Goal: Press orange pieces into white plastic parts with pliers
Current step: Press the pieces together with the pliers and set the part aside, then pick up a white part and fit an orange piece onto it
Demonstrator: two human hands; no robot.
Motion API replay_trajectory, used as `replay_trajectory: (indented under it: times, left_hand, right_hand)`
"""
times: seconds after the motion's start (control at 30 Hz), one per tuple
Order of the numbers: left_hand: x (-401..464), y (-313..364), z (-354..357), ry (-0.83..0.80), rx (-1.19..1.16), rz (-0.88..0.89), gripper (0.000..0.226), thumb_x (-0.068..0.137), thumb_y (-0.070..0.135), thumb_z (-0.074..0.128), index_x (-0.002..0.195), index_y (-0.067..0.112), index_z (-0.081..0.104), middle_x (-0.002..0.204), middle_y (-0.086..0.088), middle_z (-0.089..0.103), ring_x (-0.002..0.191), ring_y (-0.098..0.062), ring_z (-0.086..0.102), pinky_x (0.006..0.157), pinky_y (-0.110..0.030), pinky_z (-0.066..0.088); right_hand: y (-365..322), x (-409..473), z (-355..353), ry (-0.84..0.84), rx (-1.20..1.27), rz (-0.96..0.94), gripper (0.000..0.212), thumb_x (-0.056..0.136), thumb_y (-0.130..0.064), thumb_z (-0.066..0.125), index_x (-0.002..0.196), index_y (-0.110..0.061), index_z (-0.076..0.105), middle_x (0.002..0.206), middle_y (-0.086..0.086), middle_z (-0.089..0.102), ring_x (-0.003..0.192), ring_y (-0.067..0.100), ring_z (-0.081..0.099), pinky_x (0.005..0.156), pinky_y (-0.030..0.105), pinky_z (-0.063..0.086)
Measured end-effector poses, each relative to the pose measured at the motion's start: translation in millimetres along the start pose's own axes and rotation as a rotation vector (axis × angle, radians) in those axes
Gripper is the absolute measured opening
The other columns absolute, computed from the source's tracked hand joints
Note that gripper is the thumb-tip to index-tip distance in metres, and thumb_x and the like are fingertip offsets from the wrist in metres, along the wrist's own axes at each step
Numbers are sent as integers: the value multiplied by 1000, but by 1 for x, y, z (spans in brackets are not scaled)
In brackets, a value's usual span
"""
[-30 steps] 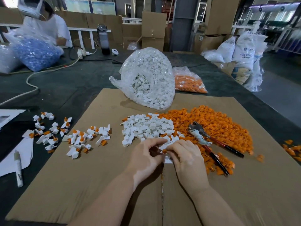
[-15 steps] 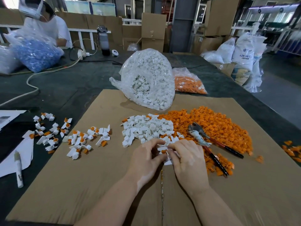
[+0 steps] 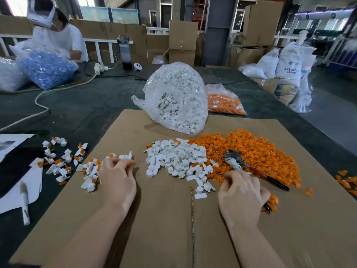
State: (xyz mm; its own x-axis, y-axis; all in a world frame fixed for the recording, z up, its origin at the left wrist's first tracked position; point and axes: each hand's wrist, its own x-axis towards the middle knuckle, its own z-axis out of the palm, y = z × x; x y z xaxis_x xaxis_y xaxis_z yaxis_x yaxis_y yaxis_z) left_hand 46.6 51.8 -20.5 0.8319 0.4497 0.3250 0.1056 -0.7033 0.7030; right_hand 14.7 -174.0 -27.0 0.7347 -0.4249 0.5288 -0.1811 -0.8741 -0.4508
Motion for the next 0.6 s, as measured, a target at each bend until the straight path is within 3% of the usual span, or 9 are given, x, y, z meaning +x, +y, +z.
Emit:
replay_trajectory:
  times: [0.13,0.23,0.37,0.47,0.6]
  left_hand:
    - [0,3,1,-1,147,-47,25,89,7,55,108,17,68,121,-10,47,119,-30,34,100,-40,27]
    - [-9,12,2,16,116,43,26,83,7,64,106,20,67,117,-6,48,116,-27,33,99,-42,23]
    - [-29,31,13,-192,-95,297,17,83,7,67,97,16,69,94,9,50,100,-18,47,87,-22,35]
    - [-43,45,23,-383,-156,430,11,84,19,67,95,17,69,83,21,49,88,-7,49,77,-1,30]
    - [-53,56,40,-561,-115,483,26,83,39,66,105,25,65,89,20,47,89,0,40,73,-4,26]
  right_hand:
    - [1,1,2,-80,-115,2,9,76,-20,72,80,-12,72,88,7,67,87,30,56,82,40,25]
    - [1,2,2,-115,-141,1,9,78,-21,71,83,-14,72,93,7,66,91,30,55,85,41,24]
    - [1,3,2,-168,-161,-1,12,84,-22,66,92,-16,70,99,5,64,97,27,52,87,41,22]
    - [0,3,1,-201,-166,-21,12,86,-21,63,96,-17,68,101,4,63,99,26,51,87,39,20]
    - [-2,1,1,-122,-40,-73,11,78,-6,72,86,-10,65,86,8,65,87,32,56,82,43,25]
